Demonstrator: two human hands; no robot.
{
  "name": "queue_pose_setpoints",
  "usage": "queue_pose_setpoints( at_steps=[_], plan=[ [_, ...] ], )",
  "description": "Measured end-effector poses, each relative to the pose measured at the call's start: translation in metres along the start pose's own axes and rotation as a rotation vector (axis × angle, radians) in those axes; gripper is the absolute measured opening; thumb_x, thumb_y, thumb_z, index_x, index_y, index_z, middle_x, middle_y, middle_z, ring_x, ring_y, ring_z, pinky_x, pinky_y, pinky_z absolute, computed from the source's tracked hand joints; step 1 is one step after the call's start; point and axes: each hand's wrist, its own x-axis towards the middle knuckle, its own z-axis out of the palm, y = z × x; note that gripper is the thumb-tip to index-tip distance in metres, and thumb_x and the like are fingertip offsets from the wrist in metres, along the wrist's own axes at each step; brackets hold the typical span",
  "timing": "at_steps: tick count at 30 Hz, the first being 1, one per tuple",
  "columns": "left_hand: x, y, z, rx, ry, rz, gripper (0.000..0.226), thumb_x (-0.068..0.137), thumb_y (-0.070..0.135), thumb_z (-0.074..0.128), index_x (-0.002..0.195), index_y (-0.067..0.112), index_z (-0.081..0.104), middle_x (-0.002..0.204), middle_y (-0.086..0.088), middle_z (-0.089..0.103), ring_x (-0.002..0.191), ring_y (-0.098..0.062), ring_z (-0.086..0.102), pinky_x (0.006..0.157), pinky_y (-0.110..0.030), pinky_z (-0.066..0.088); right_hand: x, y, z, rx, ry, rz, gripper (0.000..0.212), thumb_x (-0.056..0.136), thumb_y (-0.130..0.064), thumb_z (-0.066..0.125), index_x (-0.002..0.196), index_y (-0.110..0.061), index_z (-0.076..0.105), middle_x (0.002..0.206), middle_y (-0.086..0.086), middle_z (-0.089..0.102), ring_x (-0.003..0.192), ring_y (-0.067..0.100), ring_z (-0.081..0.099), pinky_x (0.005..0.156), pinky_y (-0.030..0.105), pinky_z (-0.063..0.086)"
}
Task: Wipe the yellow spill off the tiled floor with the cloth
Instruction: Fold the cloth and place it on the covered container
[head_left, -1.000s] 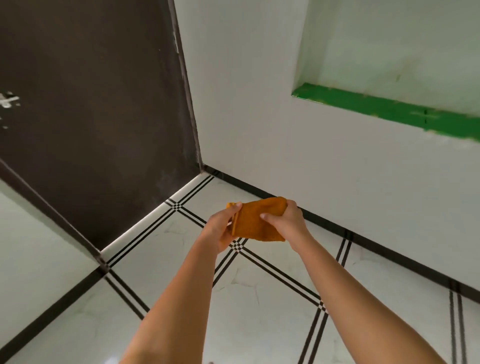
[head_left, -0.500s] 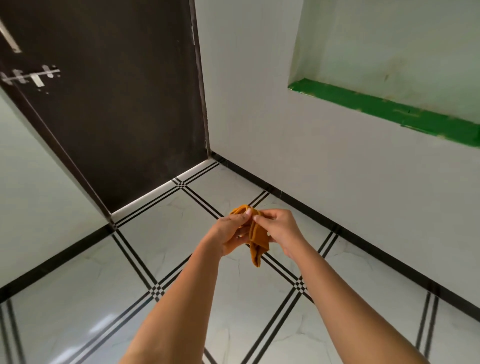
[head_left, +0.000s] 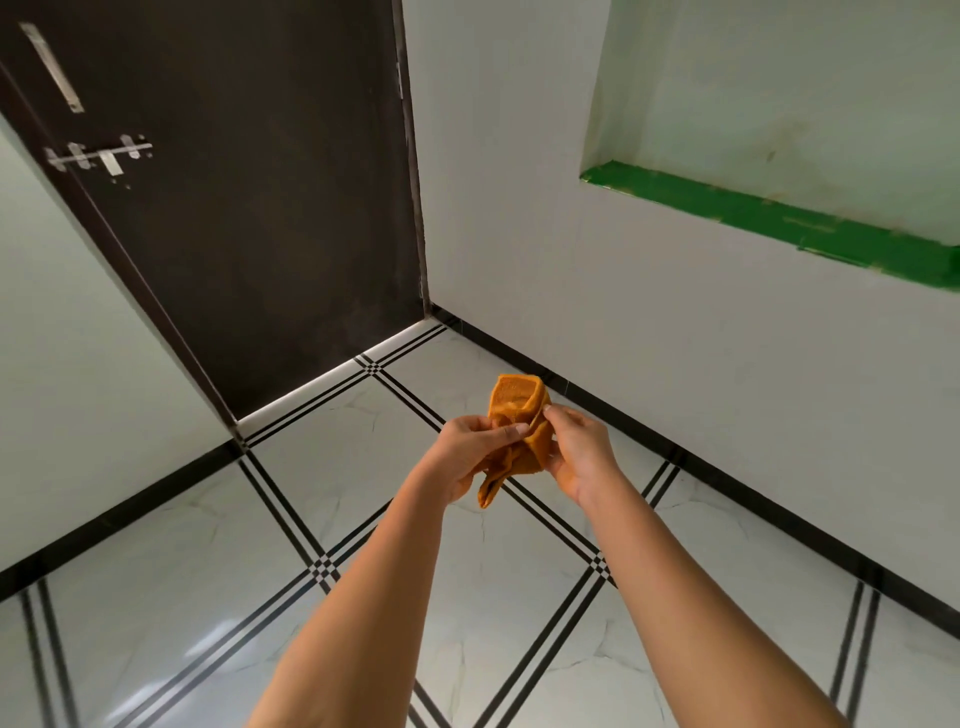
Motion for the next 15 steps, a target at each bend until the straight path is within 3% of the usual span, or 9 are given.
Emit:
queue_pose_setpoints(
  at_steps=[2, 5, 9, 12, 15],
  plan=[
    [-0.002, -0.006, 0.003, 0.004, -0.028, 0.015, 0.034, 0.071, 0.022, 0.078, 0.094, 0.006, 0.058, 0.101, -0.013, 0.067, 0.095, -0.023, 0.065, 0.086, -0.032, 0.052, -0.002, -0.001, -0.001, 0.067, 0.020, 0.011, 0.012, 0.096, -0.016, 0.050, 0.094, -0.009, 0.060, 0.096, 0.016, 0.062, 0.090, 0.029, 0.063, 0.065, 0.036, 0.055],
    [-0.007, -0.011, 0.005, -0.044, 0.005, 0.098, 0.029, 0.078, 0.018, 0.073, 0.098, 0.005, 0.057, 0.102, -0.015, 0.067, 0.091, -0.021, 0.066, 0.080, -0.029, 0.055, -0.004, -0.001, -0.003, 0.119, 0.018, 0.034, 0.013, 0.096, -0.016, 0.050, 0.096, -0.006, 0.058, 0.100, 0.019, 0.061, 0.091, 0.030, 0.063, 0.065, 0.038, 0.054],
    [-0.011, -0.001, 0.011, -0.053, 0.260, 0.127, 0.024, 0.093, 0.034, 0.052, 0.111, 0.020, 0.045, 0.116, -0.010, 0.054, 0.098, -0.026, 0.057, 0.076, -0.036, 0.054, -0.007, 0.001, -0.006, 0.117, 0.029, 0.035, 0.012, 0.096, -0.014, 0.050, 0.100, -0.007, 0.059, 0.099, 0.019, 0.062, 0.090, 0.031, 0.063, 0.065, 0.040, 0.054],
    [-0.014, 0.008, 0.008, -0.306, 0.332, 0.037, 0.031, 0.094, 0.038, 0.047, 0.121, 0.030, 0.033, 0.118, -0.007, 0.040, 0.102, -0.031, 0.050, 0.078, -0.046, 0.052, -0.008, 0.004, -0.014, 0.056, 0.048, 0.048, 0.011, 0.095, -0.013, 0.051, 0.089, -0.006, 0.058, 0.088, 0.017, 0.062, 0.082, 0.027, 0.063, 0.067, 0.041, 0.054],
    [-0.016, 0.009, 0.003, -0.564, 0.234, 0.016, 0.059, 0.089, 0.018, 0.061, 0.136, 0.029, 0.027, 0.131, -0.013, 0.036, 0.110, -0.037, 0.048, 0.083, -0.053, 0.050, -0.009, 0.008, -0.021, 0.039, 0.036, 0.097, 0.008, 0.094, -0.008, 0.050, 0.094, -0.003, 0.057, 0.090, 0.019, 0.061, 0.083, 0.028, 0.063, 0.064, 0.038, 0.054]
  ],
)
